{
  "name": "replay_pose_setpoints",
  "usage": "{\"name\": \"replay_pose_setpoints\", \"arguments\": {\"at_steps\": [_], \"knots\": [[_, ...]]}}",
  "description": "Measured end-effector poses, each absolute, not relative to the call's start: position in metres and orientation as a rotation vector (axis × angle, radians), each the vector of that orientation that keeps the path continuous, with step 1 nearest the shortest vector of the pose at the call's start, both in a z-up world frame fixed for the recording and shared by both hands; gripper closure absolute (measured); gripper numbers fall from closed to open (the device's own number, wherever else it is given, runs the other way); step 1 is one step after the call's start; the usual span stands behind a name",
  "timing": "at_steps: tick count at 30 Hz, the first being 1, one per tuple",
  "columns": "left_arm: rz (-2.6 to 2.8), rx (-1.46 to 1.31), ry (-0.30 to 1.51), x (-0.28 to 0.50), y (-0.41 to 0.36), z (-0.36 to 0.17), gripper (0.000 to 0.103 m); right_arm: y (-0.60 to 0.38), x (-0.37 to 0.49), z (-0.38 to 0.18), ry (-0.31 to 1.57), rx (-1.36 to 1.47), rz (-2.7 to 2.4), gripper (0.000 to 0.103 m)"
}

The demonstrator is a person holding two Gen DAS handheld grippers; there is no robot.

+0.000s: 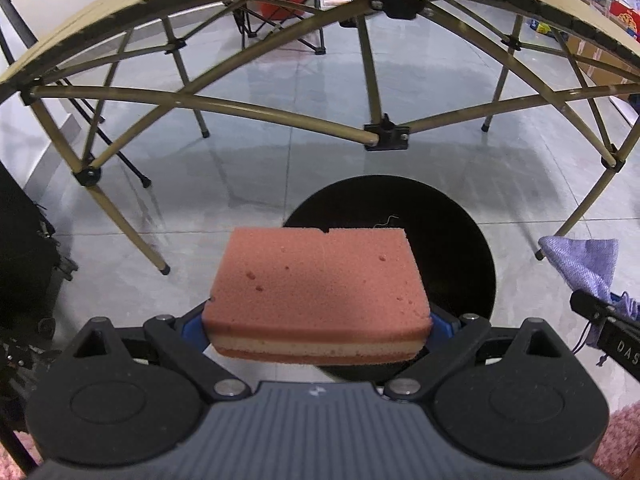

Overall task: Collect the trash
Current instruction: 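Open the left tool over the black bin to drop the pink sponge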

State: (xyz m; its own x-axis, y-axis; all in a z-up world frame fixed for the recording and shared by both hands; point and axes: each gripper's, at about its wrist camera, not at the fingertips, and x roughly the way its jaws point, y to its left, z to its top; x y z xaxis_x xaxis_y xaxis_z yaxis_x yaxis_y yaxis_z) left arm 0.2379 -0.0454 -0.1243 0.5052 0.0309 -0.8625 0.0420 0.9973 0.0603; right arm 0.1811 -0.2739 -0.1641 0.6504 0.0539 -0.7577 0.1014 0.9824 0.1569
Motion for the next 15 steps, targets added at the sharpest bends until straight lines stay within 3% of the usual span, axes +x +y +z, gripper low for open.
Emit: {"name": "replay_pose_setpoints", "arguments": {"at_steps": [15], "knots": [[-0.054, 0.047, 1.109, 0.269, -0.082, -0.145, 0.005, -0.29, 0.187, -0.182, 0.887, 0.186, -0.064, 0.073]]}}
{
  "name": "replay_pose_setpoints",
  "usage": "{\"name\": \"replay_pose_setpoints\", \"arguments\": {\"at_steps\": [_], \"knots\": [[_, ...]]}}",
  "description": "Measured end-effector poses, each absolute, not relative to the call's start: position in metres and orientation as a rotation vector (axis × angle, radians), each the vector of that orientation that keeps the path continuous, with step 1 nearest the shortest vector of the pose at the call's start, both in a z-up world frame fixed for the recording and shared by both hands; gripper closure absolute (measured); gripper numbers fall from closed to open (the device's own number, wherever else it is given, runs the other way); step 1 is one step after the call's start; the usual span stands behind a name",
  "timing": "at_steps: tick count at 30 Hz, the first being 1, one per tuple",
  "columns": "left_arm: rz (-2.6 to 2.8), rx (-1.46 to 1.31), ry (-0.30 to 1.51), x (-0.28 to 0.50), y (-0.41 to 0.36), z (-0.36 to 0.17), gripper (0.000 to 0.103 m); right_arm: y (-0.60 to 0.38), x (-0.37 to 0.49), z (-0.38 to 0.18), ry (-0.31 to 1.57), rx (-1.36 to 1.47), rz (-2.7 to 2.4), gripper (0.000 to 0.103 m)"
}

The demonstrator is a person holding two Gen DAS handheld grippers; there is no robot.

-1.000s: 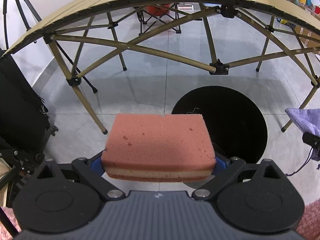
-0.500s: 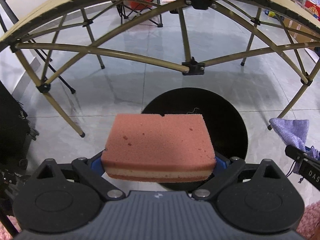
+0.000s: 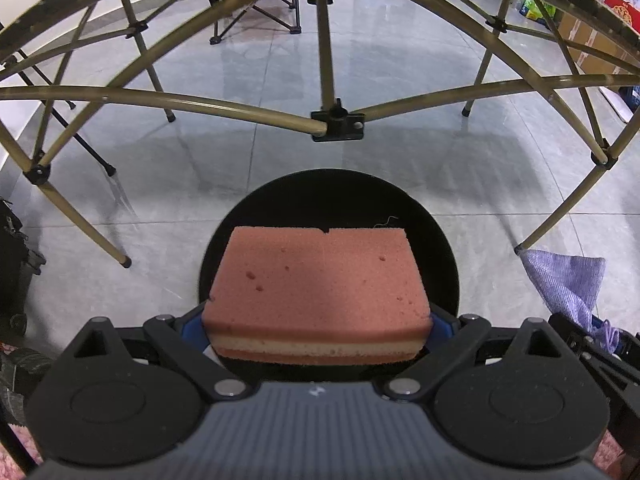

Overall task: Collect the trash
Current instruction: 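Open the left tool over the black bin to drop the pink sponge, then move the right tool over the bin and release the purple mesh bag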

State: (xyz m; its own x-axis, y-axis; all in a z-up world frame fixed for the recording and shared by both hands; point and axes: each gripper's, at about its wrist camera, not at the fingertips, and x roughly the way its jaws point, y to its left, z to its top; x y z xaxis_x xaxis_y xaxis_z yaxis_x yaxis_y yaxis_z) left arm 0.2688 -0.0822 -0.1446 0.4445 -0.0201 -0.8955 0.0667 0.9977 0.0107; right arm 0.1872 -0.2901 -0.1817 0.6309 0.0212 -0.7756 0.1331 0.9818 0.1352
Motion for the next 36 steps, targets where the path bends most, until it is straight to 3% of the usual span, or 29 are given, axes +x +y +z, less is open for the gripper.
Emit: {"name": "replay_pose_setpoints", "arguments": {"at_steps": [17, 36], "knots": [[-0.067, 0.006, 1.17, 0.284, -0.092, -0.161, 0.0, -0.298, 0.19, -0.189, 0.898, 0.2, -0.067, 0.073], [-0.077, 0.037, 1.115, 0.273, -0.089, -0.148, 0.0, -0.289, 0.185, -0.18, 0.891, 0.19, -0.041, 0.073]]}}
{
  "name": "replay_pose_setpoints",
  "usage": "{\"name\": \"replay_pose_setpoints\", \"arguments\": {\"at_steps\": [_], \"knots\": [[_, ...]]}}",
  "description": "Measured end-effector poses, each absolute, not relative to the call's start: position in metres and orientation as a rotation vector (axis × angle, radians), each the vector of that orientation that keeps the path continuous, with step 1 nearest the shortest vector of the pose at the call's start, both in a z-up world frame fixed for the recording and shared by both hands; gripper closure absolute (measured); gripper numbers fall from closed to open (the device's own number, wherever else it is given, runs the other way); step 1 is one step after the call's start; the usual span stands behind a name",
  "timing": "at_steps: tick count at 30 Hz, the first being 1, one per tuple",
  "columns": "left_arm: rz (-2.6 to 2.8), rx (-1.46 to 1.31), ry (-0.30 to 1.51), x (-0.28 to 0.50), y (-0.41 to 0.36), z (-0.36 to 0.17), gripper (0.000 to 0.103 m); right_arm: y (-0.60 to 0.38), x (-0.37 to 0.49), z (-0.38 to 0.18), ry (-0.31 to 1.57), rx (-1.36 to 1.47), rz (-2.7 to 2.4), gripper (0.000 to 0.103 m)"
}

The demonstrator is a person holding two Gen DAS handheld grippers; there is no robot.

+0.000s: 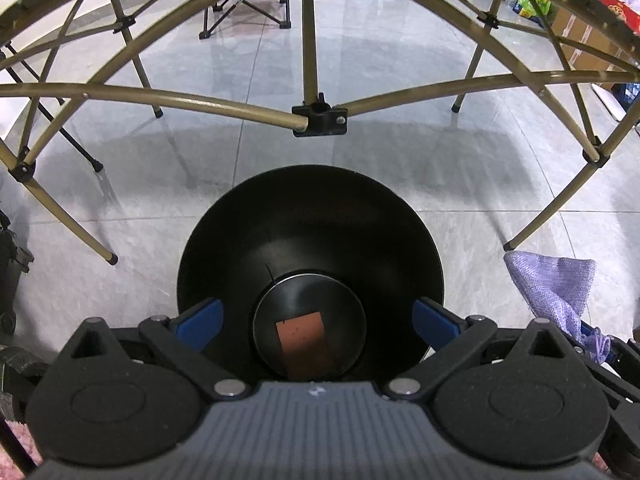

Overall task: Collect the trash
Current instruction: 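Move the right tool over the bin and release the purple mesh bag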

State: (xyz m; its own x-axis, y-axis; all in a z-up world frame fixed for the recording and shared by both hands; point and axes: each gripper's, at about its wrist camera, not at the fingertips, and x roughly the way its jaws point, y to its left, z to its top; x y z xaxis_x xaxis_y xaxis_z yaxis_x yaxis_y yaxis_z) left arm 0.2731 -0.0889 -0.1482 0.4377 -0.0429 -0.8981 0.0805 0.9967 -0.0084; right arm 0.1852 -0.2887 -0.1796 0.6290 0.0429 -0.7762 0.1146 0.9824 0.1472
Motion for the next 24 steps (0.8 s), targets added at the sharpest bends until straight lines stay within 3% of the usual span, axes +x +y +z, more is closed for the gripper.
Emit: {"name": "replay_pose_setpoints", "arguments": {"at_steps": [24], "knots": [[-0.025, 0.023, 0.969, 0.236, -0.033, -0.111, 0.0, -0.238, 0.179, -0.141, 0.903, 0.131, 0.041, 0.073]]}}
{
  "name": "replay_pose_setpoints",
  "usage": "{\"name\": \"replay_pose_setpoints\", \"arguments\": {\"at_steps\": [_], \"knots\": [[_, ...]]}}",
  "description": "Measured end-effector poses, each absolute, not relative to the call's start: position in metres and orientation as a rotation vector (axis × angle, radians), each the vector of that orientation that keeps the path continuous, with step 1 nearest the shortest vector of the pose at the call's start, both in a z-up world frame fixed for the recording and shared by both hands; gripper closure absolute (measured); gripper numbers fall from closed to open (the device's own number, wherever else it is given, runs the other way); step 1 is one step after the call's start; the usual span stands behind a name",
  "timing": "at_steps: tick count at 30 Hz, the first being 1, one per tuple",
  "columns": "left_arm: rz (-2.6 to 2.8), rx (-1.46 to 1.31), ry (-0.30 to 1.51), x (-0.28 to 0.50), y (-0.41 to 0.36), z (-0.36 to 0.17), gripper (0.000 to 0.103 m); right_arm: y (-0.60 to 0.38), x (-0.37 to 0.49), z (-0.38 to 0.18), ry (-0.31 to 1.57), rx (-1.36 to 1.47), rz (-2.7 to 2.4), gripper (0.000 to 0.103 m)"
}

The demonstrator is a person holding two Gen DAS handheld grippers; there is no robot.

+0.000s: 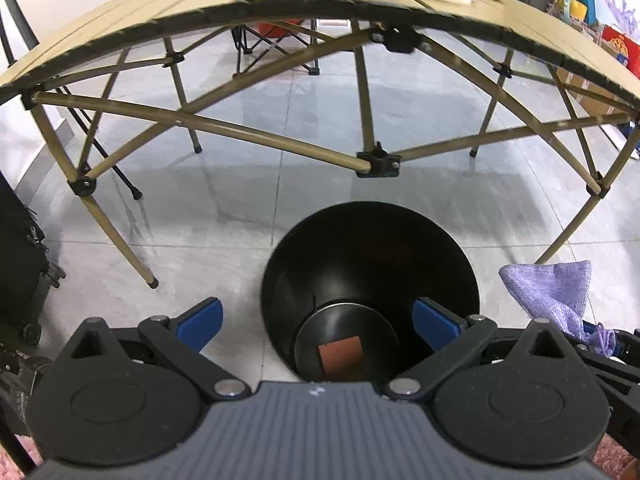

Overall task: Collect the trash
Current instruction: 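Move the right tool over the bin and release the purple mesh bag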

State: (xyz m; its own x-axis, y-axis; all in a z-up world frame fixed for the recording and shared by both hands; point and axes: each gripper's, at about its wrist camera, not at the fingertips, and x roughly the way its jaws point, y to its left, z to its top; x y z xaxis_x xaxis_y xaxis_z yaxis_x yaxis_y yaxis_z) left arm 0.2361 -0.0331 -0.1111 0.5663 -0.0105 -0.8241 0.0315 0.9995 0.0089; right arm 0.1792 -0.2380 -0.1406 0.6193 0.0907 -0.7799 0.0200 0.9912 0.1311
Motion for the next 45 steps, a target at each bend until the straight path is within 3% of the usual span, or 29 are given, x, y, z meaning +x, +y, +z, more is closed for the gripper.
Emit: {"name": "replay_pose_setpoints", "arguments": {"at_steps": [27, 45], "knots": [[0.097, -0.111, 0.957, 0.23, 0.054, -0.108, 0.0, -0.142, 0.234, -0.123, 0.961, 0.065, 0.211, 0.073], [0.147, -0.15, 1.004, 0.239, 0.081, -0.123, 0.0, -0.115, 0.274, -0.15, 1.049, 0.068, 0.243, 0.072]]}}
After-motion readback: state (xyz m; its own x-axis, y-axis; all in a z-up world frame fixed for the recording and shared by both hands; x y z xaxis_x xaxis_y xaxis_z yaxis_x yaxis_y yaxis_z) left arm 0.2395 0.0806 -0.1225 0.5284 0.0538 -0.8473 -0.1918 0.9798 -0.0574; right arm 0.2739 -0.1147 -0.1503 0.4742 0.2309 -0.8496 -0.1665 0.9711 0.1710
